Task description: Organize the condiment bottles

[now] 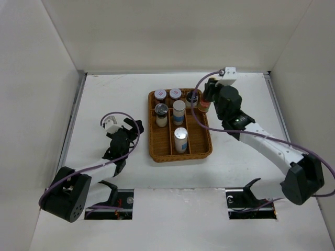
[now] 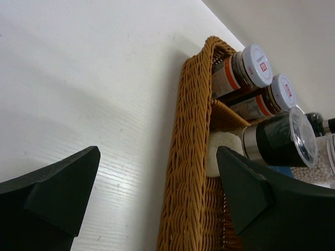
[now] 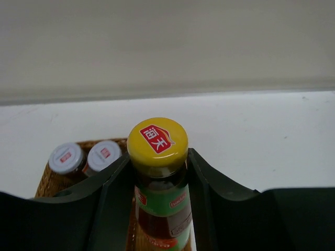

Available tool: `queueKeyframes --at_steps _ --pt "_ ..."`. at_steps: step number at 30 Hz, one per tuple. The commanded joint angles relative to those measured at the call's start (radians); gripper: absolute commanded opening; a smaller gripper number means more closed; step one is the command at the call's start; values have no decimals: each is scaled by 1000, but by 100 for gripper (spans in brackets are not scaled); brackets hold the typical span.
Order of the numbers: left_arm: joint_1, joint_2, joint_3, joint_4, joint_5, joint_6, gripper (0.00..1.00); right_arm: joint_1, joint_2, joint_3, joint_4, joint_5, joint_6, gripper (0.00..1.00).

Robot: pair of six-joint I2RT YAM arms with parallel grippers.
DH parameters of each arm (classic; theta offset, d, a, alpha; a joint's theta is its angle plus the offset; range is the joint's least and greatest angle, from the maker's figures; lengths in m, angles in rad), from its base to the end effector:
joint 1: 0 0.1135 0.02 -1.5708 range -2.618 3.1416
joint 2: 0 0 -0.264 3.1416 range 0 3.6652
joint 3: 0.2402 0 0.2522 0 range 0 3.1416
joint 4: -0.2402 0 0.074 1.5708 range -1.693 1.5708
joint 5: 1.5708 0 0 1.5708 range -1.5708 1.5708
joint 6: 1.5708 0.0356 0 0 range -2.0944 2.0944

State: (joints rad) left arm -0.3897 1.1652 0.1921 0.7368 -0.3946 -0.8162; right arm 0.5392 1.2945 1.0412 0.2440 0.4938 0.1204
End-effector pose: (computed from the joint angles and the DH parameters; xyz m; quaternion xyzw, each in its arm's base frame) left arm 0.1968 -0.0660 0.1623 -0.2816 0.7272 -0.2173 0.5871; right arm 0.2708 0.1424 0.3632 0.0251 0.7096 0.0568 0.7019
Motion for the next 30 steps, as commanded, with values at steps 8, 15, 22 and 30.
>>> queueKeyframes --at_steps 8,15,22,30 --pt "13 -19 15 15 -15 12 99 54 172 8 247 -63 7 40" --pt "15 -10 18 15 -27 17 100 81 258 -38 288 -14 -11 41" --pt "5 24 29 22 -24 26 100 117 299 -99 325 19 -13 52" --pt "-2 -5 32 13 -33 25 100 146 189 -112 284 69 2 100"
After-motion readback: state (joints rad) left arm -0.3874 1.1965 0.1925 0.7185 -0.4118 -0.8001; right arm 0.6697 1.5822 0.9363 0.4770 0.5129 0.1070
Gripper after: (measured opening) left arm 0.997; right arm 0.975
